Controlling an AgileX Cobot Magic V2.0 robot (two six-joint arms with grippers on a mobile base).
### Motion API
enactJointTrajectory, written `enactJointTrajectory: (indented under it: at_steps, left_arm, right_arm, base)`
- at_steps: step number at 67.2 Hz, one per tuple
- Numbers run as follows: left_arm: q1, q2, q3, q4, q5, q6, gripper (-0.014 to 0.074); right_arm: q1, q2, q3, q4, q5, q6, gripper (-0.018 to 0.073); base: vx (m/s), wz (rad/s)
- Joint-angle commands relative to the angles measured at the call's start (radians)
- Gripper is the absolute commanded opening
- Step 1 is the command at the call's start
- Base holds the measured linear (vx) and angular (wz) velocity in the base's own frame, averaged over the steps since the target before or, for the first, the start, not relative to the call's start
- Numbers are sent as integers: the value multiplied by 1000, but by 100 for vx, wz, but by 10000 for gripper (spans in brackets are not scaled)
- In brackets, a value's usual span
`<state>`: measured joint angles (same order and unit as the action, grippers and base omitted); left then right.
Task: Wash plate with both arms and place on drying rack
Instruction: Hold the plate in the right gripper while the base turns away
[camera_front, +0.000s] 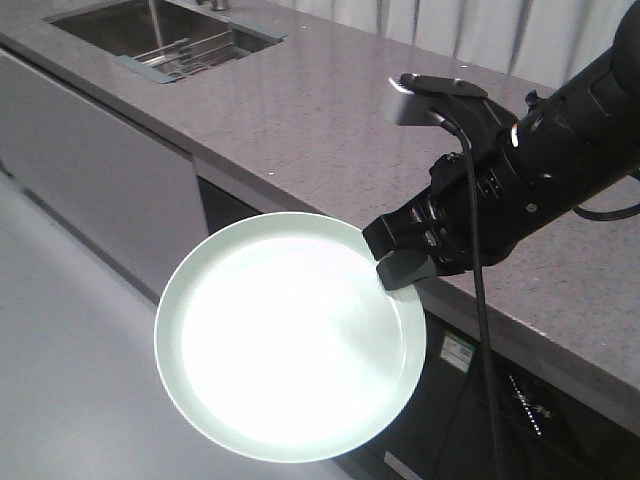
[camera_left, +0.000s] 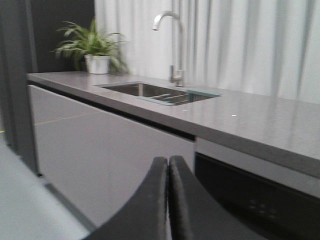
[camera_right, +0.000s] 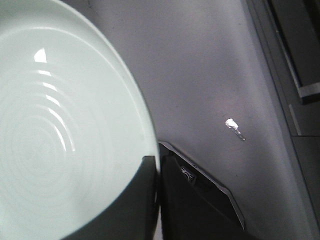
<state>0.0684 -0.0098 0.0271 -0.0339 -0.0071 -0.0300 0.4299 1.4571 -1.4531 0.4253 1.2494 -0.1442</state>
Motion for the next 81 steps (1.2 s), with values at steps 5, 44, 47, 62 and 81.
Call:
enactJointTrajectory:
  at_steps: [5, 44, 47, 62, 81]
  left_arm:
    - [-5, -16, -28, -9, -73, -1, -7]
    - [-5, -16, -28, -9, -73, -1, -7]
    - [-5, -16, -28, -9, -73, -1, -7]
    - [-5, -16, -28, -9, -73, -1, -7]
    - [-5, -16, -28, -9, -73, -1, -7]
  right_arm:
    - [-1, -39, -26, 31, 25, -9, -4]
    - [-1, -39, -26, 31, 25, -9, -4]
    - [-1, -39, -26, 31, 25, -9, -4]
    - [-1, -39, -26, 31, 25, -9, -4]
    - [-1, -39, -26, 31, 25, -9, -4]
  base:
    - [-15, 57]
    - [-13, 49]
    - [-11, 41]
    - [-9, 36]
    - [-6, 32]
